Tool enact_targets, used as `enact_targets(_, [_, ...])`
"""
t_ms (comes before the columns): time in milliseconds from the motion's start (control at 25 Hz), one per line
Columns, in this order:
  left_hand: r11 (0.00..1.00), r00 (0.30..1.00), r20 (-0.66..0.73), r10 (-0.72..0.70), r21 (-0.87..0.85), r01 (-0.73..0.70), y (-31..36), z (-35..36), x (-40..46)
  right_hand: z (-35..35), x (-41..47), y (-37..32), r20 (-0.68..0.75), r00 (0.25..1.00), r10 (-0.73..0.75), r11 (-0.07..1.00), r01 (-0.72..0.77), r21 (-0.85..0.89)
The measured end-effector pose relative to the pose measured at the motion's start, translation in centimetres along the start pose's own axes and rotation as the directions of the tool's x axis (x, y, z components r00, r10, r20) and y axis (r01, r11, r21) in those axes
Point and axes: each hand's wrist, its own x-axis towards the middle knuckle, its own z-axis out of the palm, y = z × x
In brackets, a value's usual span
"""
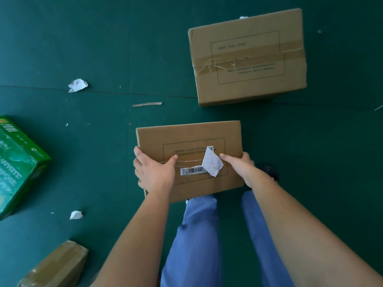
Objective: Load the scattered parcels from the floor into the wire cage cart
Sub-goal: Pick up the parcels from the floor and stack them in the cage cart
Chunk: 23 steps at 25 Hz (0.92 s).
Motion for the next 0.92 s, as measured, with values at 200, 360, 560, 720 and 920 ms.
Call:
enact_targets(200, [0.999,0.976,0.215,0.044,-0.011,-0.042,1.3,-2.3,-3.8,-3.5,-6.7,1.2,-0.289,0.957,-0.036,0.995,0.009,-0.096])
enact_targets(360, [0.994,0.945,0.307,0.111,-0.022,-0.110,3.0,-7.7,-10.2,-7.3,-15.9,1.9,-0.434,0.899,-0.061,0.995,0.022,-0.094])
enact_targets(560, [0.954,0.897,0.335,0.289,-0.024,-0.299,5.4,-17.1,-19.0,-10.8,-29.7,2.3,-0.511,0.855,-0.089,0.996,0.068,-0.060])
enact_targets(720, [0.899,0.822,0.382,0.423,-0.062,-0.434,7.0,-22.1,-26.2,-15.1,-39.0,4.6,-0.596,0.797,-0.098,0.988,0.147,0.035])
enact_targets(920, [0.786,0.708,0.366,0.603,-0.122,-0.606,6.3,-23.7,-37.6,-21.6,-48.1,11.9,-0.703,0.708,-0.068,0.954,0.252,0.162])
